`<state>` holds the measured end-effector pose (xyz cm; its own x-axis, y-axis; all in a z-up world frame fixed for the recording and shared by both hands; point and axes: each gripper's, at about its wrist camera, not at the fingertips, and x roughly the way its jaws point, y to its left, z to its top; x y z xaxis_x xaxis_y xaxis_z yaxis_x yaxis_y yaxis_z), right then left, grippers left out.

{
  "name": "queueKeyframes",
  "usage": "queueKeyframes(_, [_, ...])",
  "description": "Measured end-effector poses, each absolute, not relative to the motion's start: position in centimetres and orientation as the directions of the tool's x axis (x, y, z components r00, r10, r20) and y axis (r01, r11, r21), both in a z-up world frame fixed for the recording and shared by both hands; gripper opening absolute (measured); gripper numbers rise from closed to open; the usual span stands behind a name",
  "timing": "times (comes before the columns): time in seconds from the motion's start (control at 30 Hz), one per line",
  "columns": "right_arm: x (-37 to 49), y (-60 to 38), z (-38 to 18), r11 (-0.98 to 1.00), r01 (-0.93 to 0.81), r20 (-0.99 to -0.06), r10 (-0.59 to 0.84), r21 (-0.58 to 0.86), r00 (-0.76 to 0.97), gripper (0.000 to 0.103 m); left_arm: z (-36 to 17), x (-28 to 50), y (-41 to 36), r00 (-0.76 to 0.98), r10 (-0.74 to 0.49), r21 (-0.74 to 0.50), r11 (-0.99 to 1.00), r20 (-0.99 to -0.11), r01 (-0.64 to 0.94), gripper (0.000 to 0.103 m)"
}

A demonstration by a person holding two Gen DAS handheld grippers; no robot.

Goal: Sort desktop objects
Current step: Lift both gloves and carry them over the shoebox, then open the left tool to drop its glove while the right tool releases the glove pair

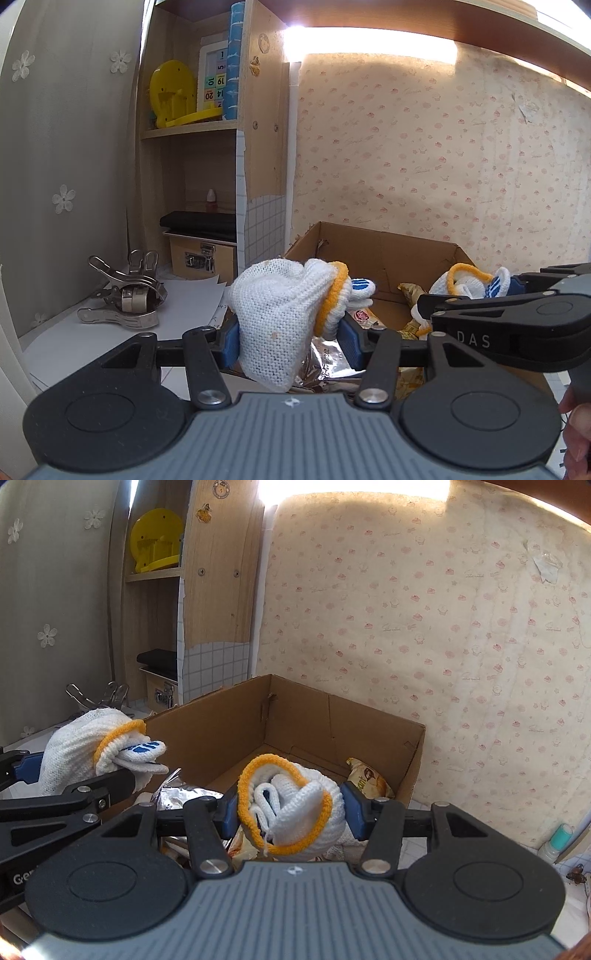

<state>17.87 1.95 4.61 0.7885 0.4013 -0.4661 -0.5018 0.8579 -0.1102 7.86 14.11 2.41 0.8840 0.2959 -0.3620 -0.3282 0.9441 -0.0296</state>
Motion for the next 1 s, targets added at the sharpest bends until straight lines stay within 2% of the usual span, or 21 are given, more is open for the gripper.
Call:
queueKeyframes(0.8, [18.32,2.13,4.43,0.859,-0.501,-0.474,0.401,-0.102,0.784,0.054,2.43,8.25,14.21,0.883,0.295,-0.023,0.945,-0.366,-0.326,0.056])
queueKeyframes(1.0, [18.30,1.96,4.31,0.866,-0.488,-0.462,0.391,-0.108,0.796,0.058,2.38,8.29,14.20,0.882,0.296,-0.021,0.945,-0.366,-0.325,0.056])
